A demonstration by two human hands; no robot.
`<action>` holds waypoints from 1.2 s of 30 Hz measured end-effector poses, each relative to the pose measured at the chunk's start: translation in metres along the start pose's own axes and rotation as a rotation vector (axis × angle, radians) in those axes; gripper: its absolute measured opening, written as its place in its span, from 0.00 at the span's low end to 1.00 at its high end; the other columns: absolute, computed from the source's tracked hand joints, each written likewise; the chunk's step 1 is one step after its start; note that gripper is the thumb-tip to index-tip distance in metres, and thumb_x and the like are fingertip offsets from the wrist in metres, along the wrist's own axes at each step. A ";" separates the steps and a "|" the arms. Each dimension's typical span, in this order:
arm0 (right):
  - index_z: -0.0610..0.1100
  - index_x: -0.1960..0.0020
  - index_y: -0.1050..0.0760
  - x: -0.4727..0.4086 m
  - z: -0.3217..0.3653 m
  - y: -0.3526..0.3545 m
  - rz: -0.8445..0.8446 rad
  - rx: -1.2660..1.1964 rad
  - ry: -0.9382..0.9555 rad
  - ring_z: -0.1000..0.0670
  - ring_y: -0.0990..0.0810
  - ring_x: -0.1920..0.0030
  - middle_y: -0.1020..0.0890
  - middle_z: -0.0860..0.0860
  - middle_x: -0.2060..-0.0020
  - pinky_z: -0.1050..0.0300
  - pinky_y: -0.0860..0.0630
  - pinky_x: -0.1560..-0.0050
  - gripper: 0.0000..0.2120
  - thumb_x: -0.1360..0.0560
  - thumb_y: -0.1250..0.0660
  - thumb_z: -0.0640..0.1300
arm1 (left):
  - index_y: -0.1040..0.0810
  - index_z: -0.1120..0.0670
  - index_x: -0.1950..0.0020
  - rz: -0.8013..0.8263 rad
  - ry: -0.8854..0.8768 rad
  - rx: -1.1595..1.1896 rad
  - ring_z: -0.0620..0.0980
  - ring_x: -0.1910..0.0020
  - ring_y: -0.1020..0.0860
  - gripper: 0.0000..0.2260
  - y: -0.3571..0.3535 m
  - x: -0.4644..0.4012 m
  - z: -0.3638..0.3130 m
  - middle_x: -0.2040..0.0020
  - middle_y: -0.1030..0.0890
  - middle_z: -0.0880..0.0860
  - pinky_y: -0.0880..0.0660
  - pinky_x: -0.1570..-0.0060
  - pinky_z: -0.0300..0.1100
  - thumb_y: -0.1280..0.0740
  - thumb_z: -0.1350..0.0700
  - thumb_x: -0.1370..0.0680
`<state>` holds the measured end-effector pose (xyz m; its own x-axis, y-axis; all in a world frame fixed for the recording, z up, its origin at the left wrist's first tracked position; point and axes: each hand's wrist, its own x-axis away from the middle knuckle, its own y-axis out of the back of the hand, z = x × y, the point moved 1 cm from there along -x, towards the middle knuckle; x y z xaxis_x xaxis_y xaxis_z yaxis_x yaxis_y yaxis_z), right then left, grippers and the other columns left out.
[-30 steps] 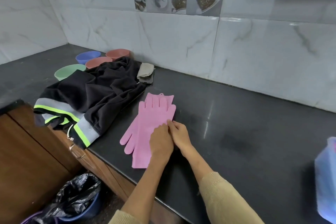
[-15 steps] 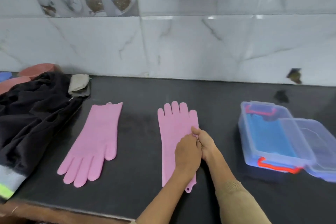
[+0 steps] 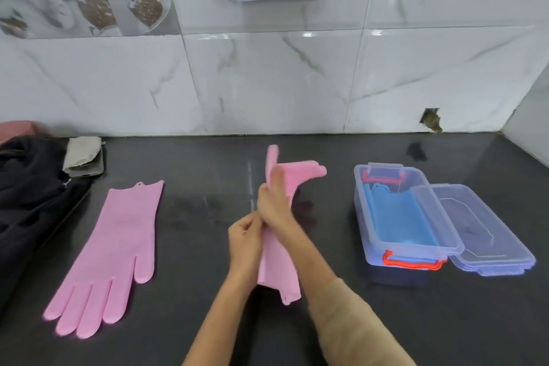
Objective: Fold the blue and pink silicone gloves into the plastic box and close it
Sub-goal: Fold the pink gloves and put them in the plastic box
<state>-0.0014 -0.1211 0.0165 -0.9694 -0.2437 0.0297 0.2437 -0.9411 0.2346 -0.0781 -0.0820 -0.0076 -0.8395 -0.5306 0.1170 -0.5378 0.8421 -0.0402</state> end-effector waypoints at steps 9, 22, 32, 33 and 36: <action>0.46 0.23 0.57 0.014 -0.044 -0.108 0.342 0.678 -0.045 0.43 0.62 0.23 0.57 0.46 0.22 0.42 0.66 0.26 0.31 0.21 0.53 0.56 | 0.18 0.63 0.60 -0.130 0.298 0.086 0.53 0.65 0.18 0.13 0.092 -0.011 0.037 0.64 0.15 0.57 0.21 0.67 0.45 0.40 0.68 0.22; 0.41 0.31 0.31 0.014 -0.082 -0.009 -0.185 0.494 -0.044 0.47 0.46 0.24 0.35 0.46 0.26 0.51 0.56 0.24 0.22 0.20 0.46 0.51 | 0.27 0.51 0.64 -0.342 -0.110 -0.768 0.50 0.61 0.25 0.12 0.079 -0.039 0.026 0.63 0.23 0.49 0.29 0.64 0.37 0.40 0.57 0.20; 0.48 0.56 0.20 0.008 -0.089 -0.010 -0.255 0.473 -0.016 0.51 0.39 0.26 0.28 0.50 0.30 0.56 0.55 0.24 0.09 0.23 0.38 0.48 | 0.20 0.60 0.49 -0.451 -0.049 -0.845 0.51 0.62 0.26 0.11 0.068 -0.051 0.036 0.54 0.19 0.57 0.30 0.63 0.43 0.41 0.59 0.19; 0.48 0.57 0.20 0.008 -0.089 -0.007 -0.262 0.455 -0.017 0.52 0.39 0.26 0.28 0.50 0.31 0.56 0.54 0.24 0.09 0.23 0.38 0.48 | 0.20 0.60 0.50 -0.444 -0.061 -0.840 0.51 0.63 0.26 0.11 0.064 -0.050 0.035 0.54 0.20 0.57 0.30 0.63 0.43 0.41 0.59 0.19; 0.48 0.57 0.20 0.005 -0.092 0.016 -0.282 0.424 -0.035 0.52 0.38 0.26 0.27 0.50 0.32 0.57 0.53 0.24 0.09 0.23 0.38 0.47 | 0.21 0.60 0.55 -0.399 -0.083 -0.844 0.54 0.64 0.25 0.11 0.044 -0.048 0.036 0.57 0.21 0.57 0.30 0.65 0.44 0.42 0.60 0.20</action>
<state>0.0005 -0.1592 -0.0694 -0.9980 0.0209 -0.0604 -0.0535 -0.7891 0.6120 -0.0647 -0.0229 -0.0508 -0.6255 -0.7731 -0.1051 -0.5804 0.3711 0.7249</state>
